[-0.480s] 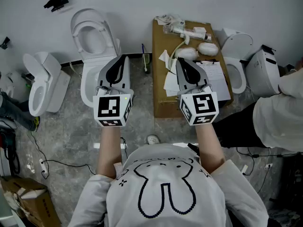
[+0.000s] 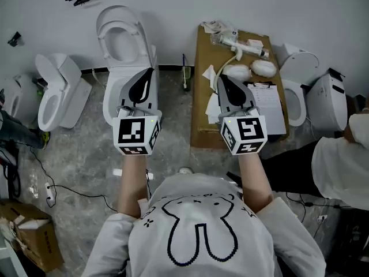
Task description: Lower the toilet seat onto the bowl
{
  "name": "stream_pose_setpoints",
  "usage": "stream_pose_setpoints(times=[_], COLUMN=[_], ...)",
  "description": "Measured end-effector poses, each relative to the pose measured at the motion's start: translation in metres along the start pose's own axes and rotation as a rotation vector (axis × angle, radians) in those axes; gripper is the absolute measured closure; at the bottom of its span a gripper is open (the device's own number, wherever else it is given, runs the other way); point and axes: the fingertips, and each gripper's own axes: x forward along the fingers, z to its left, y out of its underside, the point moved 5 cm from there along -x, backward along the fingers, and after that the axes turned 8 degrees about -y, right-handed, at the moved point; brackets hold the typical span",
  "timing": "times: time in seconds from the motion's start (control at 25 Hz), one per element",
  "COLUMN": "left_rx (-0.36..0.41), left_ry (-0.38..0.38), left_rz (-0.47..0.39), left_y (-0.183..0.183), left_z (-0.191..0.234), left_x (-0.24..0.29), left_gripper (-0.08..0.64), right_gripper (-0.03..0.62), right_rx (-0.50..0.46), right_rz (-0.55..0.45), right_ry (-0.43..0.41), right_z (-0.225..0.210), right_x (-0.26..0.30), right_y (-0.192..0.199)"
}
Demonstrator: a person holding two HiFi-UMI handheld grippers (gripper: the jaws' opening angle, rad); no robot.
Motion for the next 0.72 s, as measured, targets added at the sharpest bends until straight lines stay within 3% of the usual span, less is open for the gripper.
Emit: stream_pose_setpoints(times=[0.56, 0.72], left_rx=[0.019, 0.019], left_ry=[-0.262, -0.304], left_rz=[0.052, 0.078], left_y=[0.035, 0.047], left_z=[0.078, 0.096], left_x=[-0.041, -0.054], left_gripper=[0.551, 0.551], right_gripper=[0.565, 0.565], right_rx=[0.019, 0.025], right_rz=[-0.035, -0.032], right_ry=[-0.236, -0.284], right_z=[0.053, 0.071], right_x=[0.08, 0.099], right_y=[0.02, 0.021])
